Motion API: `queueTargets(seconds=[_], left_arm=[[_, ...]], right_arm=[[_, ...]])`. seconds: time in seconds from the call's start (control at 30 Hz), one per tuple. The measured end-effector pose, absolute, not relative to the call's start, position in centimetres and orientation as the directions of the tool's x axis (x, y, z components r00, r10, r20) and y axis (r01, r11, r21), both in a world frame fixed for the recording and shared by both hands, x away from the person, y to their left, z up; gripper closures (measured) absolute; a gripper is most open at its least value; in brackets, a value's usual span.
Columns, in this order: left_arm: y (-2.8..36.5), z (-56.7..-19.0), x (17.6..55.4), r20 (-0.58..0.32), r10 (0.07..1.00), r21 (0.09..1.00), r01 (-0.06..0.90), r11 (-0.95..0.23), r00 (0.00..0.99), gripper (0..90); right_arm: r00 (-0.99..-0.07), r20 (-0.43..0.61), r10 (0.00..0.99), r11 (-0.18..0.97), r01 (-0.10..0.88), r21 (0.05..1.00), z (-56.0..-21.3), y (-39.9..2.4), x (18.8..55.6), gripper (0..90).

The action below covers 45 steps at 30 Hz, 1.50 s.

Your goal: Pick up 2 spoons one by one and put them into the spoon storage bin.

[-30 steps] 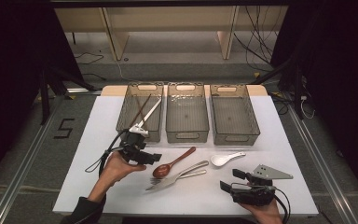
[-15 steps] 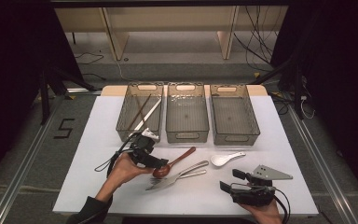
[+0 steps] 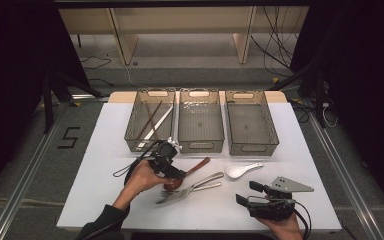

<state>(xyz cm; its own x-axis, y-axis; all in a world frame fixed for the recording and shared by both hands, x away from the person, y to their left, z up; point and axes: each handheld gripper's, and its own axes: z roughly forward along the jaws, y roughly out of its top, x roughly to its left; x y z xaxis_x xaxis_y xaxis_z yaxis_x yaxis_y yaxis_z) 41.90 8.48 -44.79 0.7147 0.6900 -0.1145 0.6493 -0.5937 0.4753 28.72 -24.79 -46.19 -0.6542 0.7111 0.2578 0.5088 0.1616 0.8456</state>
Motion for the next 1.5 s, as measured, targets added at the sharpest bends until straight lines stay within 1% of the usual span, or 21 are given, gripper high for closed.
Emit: queueTargets(seconds=[0.13, 0.33, 0.5, 0.63, 0.77, 0.93, 1.07, 1.27, 1.5], left_arm=[[7.6, -45.1, 42.2, -0.114, 0.678, 0.450, 0.647, -0.616, 0.726, 42.6], [6.3, -45.6, 42.4, -0.110, 0.644, 0.411, 0.624, -0.664, 0.757, 50.9], [5.5, -46.1, 42.5, -0.105, 0.639, 0.392, 0.622, -0.678, 0.762, 58.6], [5.0, -46.3, 42.5, -0.085, 0.632, 0.384, 0.611, -0.692, 0.770, 64.2], [4.8, -46.3, 42.4, -0.045, 0.624, 0.373, 0.593, -0.714, 0.780, 69.2], [4.6, -46.3, 42.1, -0.029, 0.615, 0.379, 0.578, -0.723, 0.788, 76.7], [4.7, -46.4, 42.1, -0.026, 0.603, 0.383, 0.565, -0.730, 0.797, 79.3], [5.0, -46.3, 42.0, -0.033, 0.587, 0.418, 0.545, -0.727, 0.809, 80.7], [5.6, -45.4, 42.0, -0.068, 0.582, 0.471, 0.540, -0.697, 0.810, 81.2]], right_arm=[[-0.653, 0.257, 0.713, 0.161, 0.509, 0.845, -46.1, -24.8, 28.6, 27.0], [-0.658, 0.252, 0.710, 0.167, 0.505, 0.847, -46.1, -24.6, 28.7, 27.0], [-0.657, 0.252, 0.711, 0.166, 0.506, 0.847, -46.1, -24.6, 28.7, 27.0], [-0.656, 0.252, 0.711, 0.166, 0.506, 0.847, -46.1, -24.6, 28.7, 27.0], [-0.656, 0.252, 0.711, 0.166, 0.505, 0.847, -46.0, -24.6, 28.7, 27.0], [-0.657, 0.250, 0.711, 0.168, 0.504, 0.847, -46.1, -24.6, 28.7, 27.0], [-0.657, 0.250, 0.711, 0.167, 0.504, 0.847, -46.1, -24.6, 28.7, 27.0], [-0.656, 0.250, 0.712, 0.167, 0.504, 0.847, -46.0, -24.6, 28.6, 27.0], [-0.655, 0.248, 0.713, 0.167, 0.503, 0.848, -46.0, -24.6, 28.6, 27.0]])
